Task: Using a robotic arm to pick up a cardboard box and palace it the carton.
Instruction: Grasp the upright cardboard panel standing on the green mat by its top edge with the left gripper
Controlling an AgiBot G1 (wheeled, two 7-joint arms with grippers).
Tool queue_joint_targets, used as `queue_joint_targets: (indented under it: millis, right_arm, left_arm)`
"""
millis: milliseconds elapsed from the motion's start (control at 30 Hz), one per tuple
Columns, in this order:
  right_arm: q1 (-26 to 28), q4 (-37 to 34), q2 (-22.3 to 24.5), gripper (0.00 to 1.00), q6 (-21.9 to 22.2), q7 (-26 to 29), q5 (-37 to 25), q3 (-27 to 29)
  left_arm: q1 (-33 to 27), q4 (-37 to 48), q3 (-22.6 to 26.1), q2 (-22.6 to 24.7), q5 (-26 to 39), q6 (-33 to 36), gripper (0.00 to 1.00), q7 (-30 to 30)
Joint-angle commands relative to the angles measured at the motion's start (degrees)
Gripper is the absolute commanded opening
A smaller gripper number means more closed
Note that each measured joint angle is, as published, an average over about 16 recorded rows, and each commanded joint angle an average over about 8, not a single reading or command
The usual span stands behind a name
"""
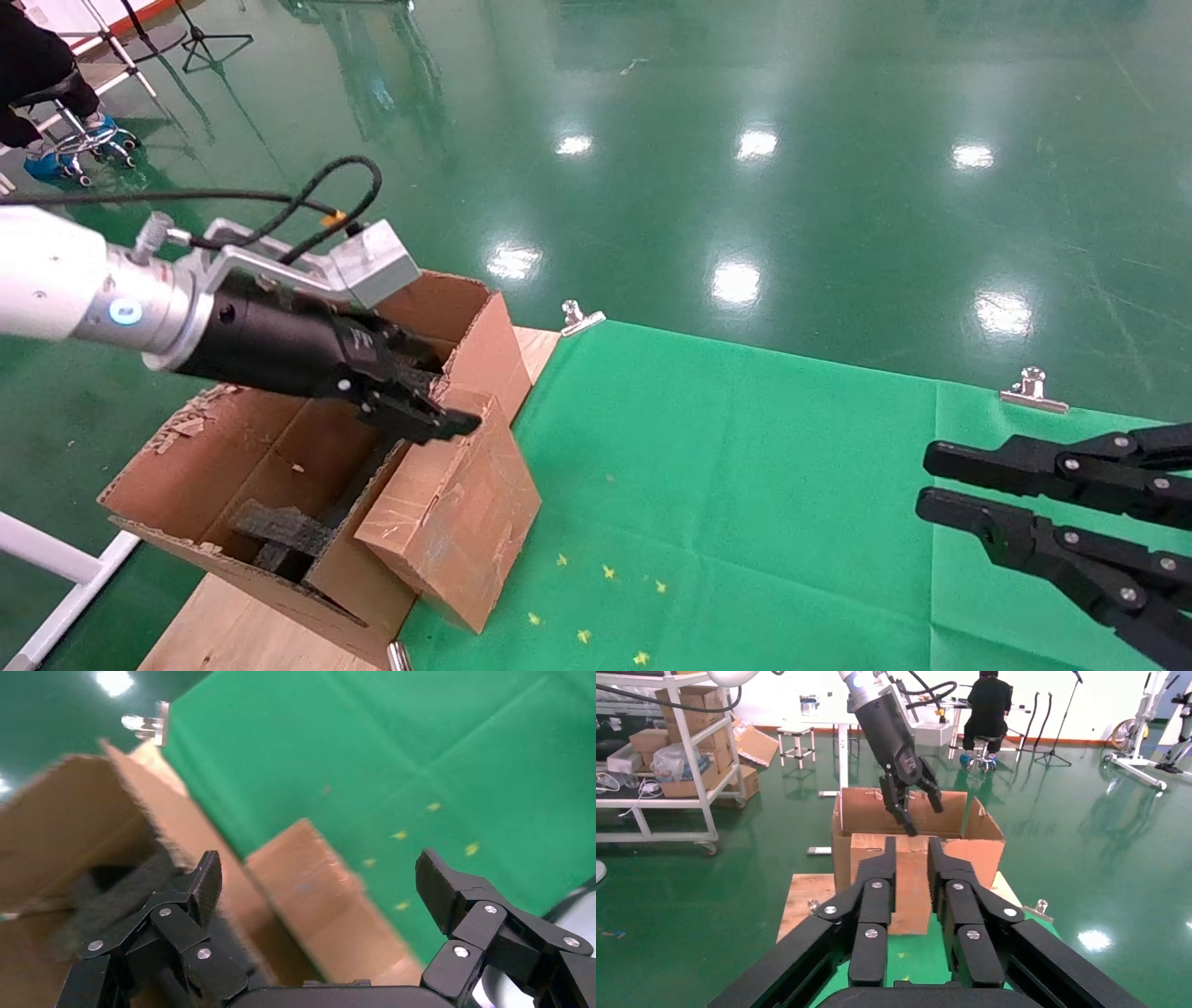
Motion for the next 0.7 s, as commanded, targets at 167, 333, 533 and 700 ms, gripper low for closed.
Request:
queue_joint_targets:
  millis: [167, 333, 533, 700]
  right_arm:
    - [0.01, 0.0, 0.01, 0.0, 0.01, -0.01, 0.02, -0.02]
    - [0.01, 0.0, 0.02, 0.0, 0.02, -0.02, 0.03, -0.04]
    - [0.01, 0.0, 0.03, 0.0, 0.03, -0.03, 0.05, -0.07]
    - [0.01, -0.01, 0.04, 0.13, 0.04, -0.04, 0.05, -0.08]
  left_arm:
    - [1.85, -0.17, 1.48, -0.8, -0.98, -1.18, 1.0, -4.13]
    - [3.1, -0.25, 3.01, -0.47, -0.14, -1.59, 1.0, -4.38]
    - [4.26, -0.3, 4.14, -0.2, 0.63, -2.57, 1.0, -3.88]
    - [4.73, -0.26, 4.12, -0.33, 0.49, -3.91, 1.0, -3.34]
